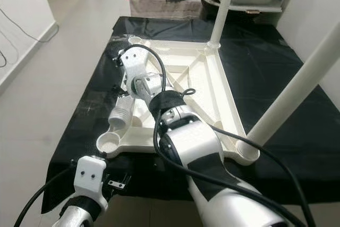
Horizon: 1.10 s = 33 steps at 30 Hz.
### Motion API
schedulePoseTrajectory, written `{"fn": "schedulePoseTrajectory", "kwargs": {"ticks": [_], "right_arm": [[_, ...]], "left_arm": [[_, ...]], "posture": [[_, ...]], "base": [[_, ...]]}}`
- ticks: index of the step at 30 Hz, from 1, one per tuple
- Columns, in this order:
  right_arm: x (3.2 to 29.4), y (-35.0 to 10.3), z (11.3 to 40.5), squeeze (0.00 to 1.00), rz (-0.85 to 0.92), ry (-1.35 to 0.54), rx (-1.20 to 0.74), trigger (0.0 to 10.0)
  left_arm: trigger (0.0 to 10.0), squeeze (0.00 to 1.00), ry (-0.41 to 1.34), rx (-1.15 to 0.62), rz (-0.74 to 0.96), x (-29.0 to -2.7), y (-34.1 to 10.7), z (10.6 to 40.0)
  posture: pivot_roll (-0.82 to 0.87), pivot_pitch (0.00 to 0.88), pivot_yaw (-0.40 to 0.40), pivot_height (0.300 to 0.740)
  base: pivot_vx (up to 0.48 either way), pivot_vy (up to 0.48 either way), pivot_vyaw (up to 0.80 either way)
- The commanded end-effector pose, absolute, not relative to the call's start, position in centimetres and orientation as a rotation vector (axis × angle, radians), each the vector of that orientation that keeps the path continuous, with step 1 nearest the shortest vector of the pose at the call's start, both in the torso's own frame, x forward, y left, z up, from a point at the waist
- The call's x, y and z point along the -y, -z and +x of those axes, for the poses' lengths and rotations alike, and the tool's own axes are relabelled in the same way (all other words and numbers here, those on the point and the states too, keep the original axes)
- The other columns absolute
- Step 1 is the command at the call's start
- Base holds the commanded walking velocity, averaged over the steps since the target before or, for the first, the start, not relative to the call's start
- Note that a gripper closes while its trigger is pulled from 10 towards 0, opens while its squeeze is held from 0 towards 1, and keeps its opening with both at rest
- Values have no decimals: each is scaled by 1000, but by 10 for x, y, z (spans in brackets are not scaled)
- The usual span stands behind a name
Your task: Building children table
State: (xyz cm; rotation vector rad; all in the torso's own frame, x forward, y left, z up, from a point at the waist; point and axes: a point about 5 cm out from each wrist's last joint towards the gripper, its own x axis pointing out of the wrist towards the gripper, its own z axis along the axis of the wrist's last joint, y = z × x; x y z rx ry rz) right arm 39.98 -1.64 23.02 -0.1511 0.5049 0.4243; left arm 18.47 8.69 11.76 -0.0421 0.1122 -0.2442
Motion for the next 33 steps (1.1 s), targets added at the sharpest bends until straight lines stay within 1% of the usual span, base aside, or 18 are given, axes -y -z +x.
{"fn": "schedulePoseTrajectory", "kwargs": {"ticks": [1,3,6,9,10,11,12,17,23,25,33], "right_arm": [[11,-233,397,0,-124,-421,-537,10000],[9,-232,395,0,-53,-417,-578,10000],[7,-234,394,0,-22,-423,-591,10000],[-4,-244,392,0,17,-475,-574,10000],[-4,-244,392,0,17,-475,-574,10000],[-7,-245,390,0,53,-466,-598,10000],[-11,-246,388,0,12,-503,-591,10000],[-15,-244,385,0,-11,-519,-614,10000],[-16,-237,382,0,38,-463,-670,10000],[-14,-233,382,0,19,-416,-692,10000],[-17,-229,378,0,64,-398,-743,10000]], "left_arm": [[10000,0,255,-123,-52,-81,-117,181],[10000,0,250,-124,-55,-81,-117,181],[10000,0,248,-124,-56,-81,-117,181],[10000,0,244,-124,-55,-82,-116,180],[10000,0,244,-124,-55,-82,-116,180],[10000,0,244,-124,-54,-82,-116,180],[10000,0,245,-125,-54,-81,-116,180],[10000,0,245,-125,-53,-81,-116,180],[10000,0,246,-123,-53,-80,-115,179],[10000,0,246,-123,-54,-80,-115,178],[10000,0,245,-126,-59,-79,-115,178]], "posture": [[-20,123,-78,740],[-20,121,-78,740],[-20,121,-78,740],[-17,114,-81,740],[-17,114,-81,740],[-17,114,-81,740],[-13,109,-80,740],[-13,109,-80,740],[-14,102,-84,740],[-13,103,-86,740],[-12,105,-87,740]], "base": [[0,0,0],[0,0,0],[0,0,0],[0,0,0],[0,0,0],[0,0,0],[0,0,0],[0,0,0],[0,0,0],[0,0,0],[0,0,0]]}}
